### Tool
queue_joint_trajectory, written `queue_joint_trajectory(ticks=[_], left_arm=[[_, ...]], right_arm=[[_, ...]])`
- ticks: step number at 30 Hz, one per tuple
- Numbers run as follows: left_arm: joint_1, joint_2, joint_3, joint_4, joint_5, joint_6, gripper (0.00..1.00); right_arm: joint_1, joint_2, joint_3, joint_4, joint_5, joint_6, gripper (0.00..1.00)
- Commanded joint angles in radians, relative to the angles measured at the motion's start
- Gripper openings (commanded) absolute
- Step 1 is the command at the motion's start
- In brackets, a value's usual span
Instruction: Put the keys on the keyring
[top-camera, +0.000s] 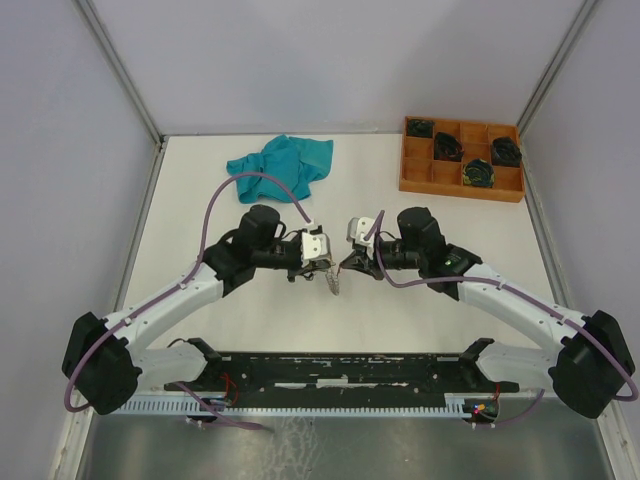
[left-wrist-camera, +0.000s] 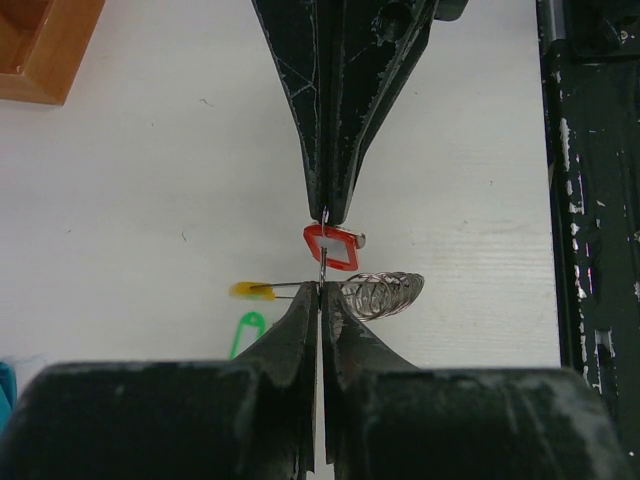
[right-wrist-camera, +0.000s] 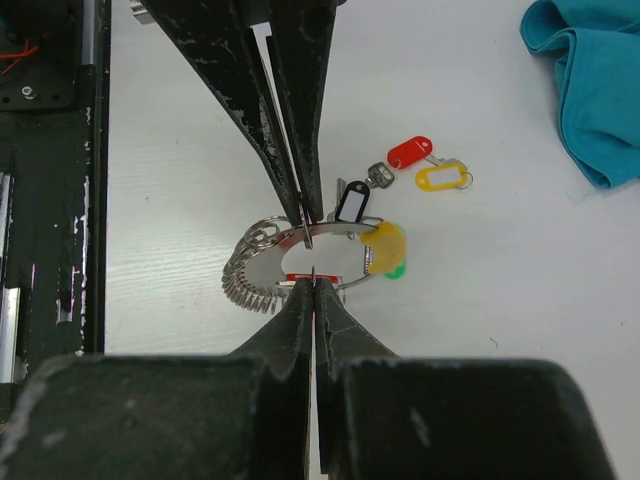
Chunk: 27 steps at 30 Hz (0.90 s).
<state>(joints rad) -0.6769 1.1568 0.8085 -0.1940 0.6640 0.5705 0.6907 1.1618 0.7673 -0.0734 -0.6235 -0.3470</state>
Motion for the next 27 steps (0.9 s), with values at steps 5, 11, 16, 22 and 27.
queue_joint_trajectory(ticks=[5, 11, 16, 22, 27], left_arm=[[-0.015, -0.008, 0.022, 0.015, 0.032, 0.041, 0.03], [-0.016, -0.003, 0.022, 0.016, 0.025, 0.023, 0.03], [-0.016, -0.008, 0.018, 0.015, 0.019, 0.017, 0.03], [-0.019, -0.006, 0.017, 0.016, 0.028, 0.014, 0.03], [-0.019, 0.0, 0.019, 0.016, 0.032, 0.01, 0.03]], right_arm=[[-0.005, 0.002, 0.015, 0.024, -0.083, -0.043, 0.01], [-0.005, 0.011, 0.019, 0.017, -0.082, -0.045, 0.01], [-0.004, 0.006, 0.013, 0.034, -0.07, -0.04, 0.01], [-0.004, 0.002, 0.006, 0.049, -0.063, -0.032, 0.01], [-0.005, -0.001, 0.006, 0.049, -0.065, -0.03, 0.01]])
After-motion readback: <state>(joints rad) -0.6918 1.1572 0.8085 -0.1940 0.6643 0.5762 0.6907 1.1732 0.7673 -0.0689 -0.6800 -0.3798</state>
